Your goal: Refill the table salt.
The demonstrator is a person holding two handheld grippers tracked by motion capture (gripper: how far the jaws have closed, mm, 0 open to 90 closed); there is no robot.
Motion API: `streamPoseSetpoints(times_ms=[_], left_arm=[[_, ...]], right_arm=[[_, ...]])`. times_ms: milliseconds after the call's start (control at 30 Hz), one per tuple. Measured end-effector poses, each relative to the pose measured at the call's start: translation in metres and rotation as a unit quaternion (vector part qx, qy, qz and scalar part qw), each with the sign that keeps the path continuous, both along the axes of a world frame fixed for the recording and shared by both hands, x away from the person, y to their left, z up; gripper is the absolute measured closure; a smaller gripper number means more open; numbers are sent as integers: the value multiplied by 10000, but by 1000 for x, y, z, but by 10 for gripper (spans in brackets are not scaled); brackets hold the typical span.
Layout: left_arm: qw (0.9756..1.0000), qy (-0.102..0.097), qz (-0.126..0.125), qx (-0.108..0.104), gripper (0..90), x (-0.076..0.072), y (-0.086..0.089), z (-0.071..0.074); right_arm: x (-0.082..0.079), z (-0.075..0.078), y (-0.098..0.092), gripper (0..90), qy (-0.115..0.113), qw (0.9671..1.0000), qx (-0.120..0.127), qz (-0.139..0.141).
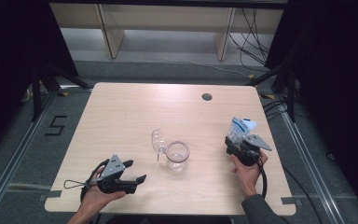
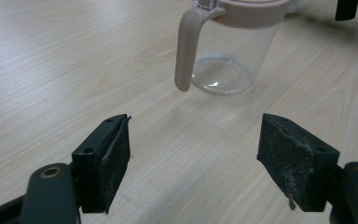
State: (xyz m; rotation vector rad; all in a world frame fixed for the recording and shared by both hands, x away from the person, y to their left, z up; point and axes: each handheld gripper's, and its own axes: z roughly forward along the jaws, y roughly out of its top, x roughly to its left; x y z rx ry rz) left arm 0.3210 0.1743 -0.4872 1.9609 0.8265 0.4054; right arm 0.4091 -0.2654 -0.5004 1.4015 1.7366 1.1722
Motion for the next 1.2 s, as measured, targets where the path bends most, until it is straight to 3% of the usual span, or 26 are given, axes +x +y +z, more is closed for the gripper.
streamPoseSetpoints(times_ms=[100,200,233,333,433,533,733,800,900,1033,1067,1133,1167,1200], left_arm=[[10000,-1,2,-1,250,0,0,0],[10000,-1,4,-5,249,0,1,0],[10000,-2,6,-5,249,0,1,0],[10000,4,-3,-55,250,0,1,-1],[10000,17,42,-74,250,-1,0,-1],[10000,13,47,-77,250,-1,0,-1],[10000,28,61,-68,249,-1,1,-1],[9999,35,77,-57,250,-1,0,-1],[10000,21,38,-51,249,-1,1,-1],[10000,31,73,-51,249,-1,1,-1],[10000,29,79,-44,249,-1,1,-1],[9999,33,95,-86,249,-1,1,-1],[10000,29,83,-48,249,-1,1,-1],[10000,28,69,-18,249,0,1,-1]], right_arm=[[-2,2,3,416,-150,9997,-27,191],[-7,5,6,417,-41,9996,-1,294],[-6,6,6,417,-91,9992,-97,368],[-9,8,7,417,-123,9985,-21,529],[-11,8,7,417,-167,9986,-18,498],[-14,9,10,417,-90,9987,169,469],[-18,12,6,417,-51,9971,-86,749],[-18,12,9,417,-158,9958,17,897],[-22,14,12,417,-35,9946,-49,1038],[-26,15,17,417,-131,9931,-83,1166],[-28,16,20,417,-66,9938,3,1109],[-29,16,19,417,-144,9926,-95,1198],[-32,17,21,417,-43,9931,-10,1171],[-33,17,22,417,-66,9931,-90,1171]])
